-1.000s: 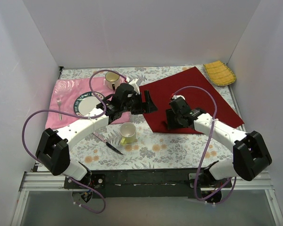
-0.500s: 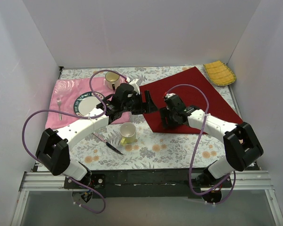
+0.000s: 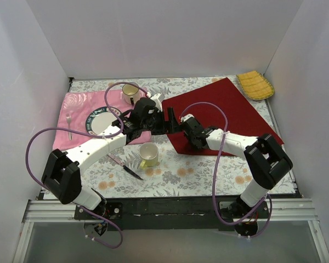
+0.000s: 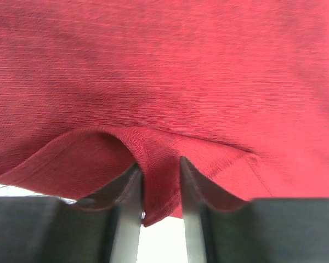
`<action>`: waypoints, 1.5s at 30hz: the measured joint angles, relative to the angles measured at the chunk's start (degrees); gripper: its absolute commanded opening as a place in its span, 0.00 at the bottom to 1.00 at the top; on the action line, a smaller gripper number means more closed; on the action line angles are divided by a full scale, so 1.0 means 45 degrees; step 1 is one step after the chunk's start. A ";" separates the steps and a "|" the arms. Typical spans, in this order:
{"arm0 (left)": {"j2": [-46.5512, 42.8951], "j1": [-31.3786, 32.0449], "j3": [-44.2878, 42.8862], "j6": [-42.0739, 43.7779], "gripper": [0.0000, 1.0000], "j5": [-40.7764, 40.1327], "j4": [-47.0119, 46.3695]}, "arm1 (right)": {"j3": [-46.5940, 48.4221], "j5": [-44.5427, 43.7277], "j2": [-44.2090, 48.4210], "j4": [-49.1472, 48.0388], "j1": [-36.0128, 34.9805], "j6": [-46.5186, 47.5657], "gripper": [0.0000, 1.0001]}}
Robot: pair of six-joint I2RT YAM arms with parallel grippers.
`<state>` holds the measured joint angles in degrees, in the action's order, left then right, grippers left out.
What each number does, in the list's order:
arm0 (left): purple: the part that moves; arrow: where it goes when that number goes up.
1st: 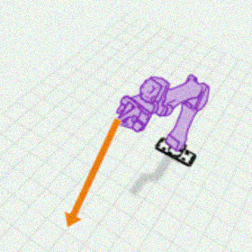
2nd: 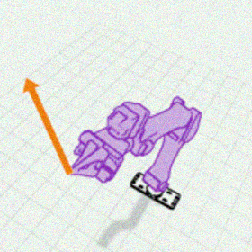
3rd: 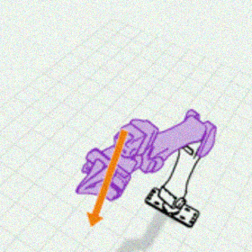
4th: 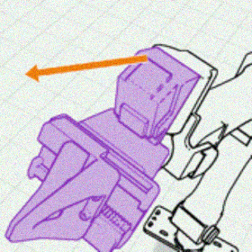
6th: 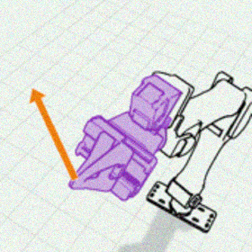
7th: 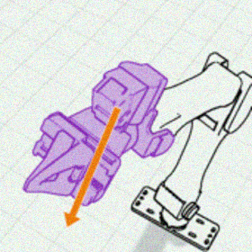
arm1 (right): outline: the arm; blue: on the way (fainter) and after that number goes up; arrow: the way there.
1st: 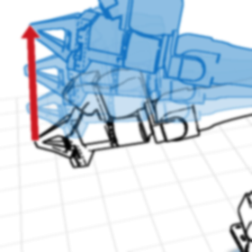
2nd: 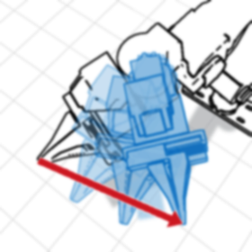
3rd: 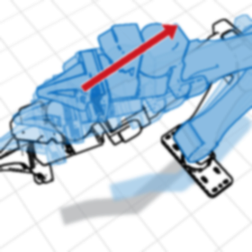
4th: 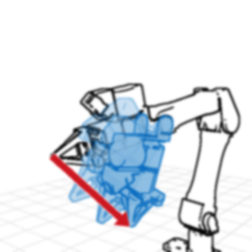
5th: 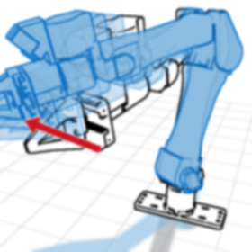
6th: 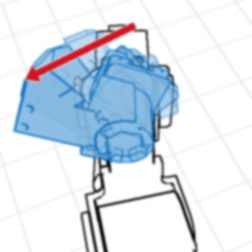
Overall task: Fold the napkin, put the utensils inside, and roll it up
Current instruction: Flatten the napkin out, then fold the napkin
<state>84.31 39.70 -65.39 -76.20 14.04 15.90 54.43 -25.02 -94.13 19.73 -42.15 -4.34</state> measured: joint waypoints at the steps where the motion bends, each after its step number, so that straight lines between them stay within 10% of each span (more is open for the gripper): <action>1: 0.0000 0.0000 0.0000 0.0015 0.76 0.0000 0.0078 | 0.0034 -0.0277 0.0000 0.0024 -0.0049 0.0024 0.24; 5: 0.0000 0.0000 0.0000 0.0078 0.76 0.0049 0.0301 | 0.0058 -0.1030 0.0185 0.0301 -0.0248 0.0029 0.07; 16: -0.0151 0.0107 0.0005 0.0185 0.79 -0.0019 0.0199 | 0.0199 0.0194 0.2205 0.2720 -0.1996 -0.2497 0.11; 19: -0.0155 0.0369 0.0005 0.0214 0.80 0.0180 0.0408 | -0.0651 0.1277 0.2948 0.2603 -0.2220 -0.3580 0.25; 21: -0.0141 0.0486 0.0005 0.0053 0.80 0.0204 0.0393 | -0.1350 0.1982 0.3497 0.2681 -0.2467 -0.4299 0.54; 26: 0.0063 0.0500 -0.0267 -0.0180 0.80 0.0869 0.0141 | -0.1977 0.3405 0.4804 0.2973 -0.2671 -0.5421 0.74; 37: 0.3560 -0.0015 -0.2511 0.0034 0.75 0.0092 -0.1141 | -0.1214 0.2866 0.4896 0.3264 0.2827 -0.4507 0.60; 45: 0.6567 -0.0296 -0.2953 0.0413 0.75 -0.1229 -0.0559 | -0.1598 0.1719 0.2807 0.2511 0.3045 -0.4323 0.52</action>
<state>113.86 38.37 -78.67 -74.35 8.51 13.39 47.24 -17.28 -81.49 31.03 -28.45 -23.79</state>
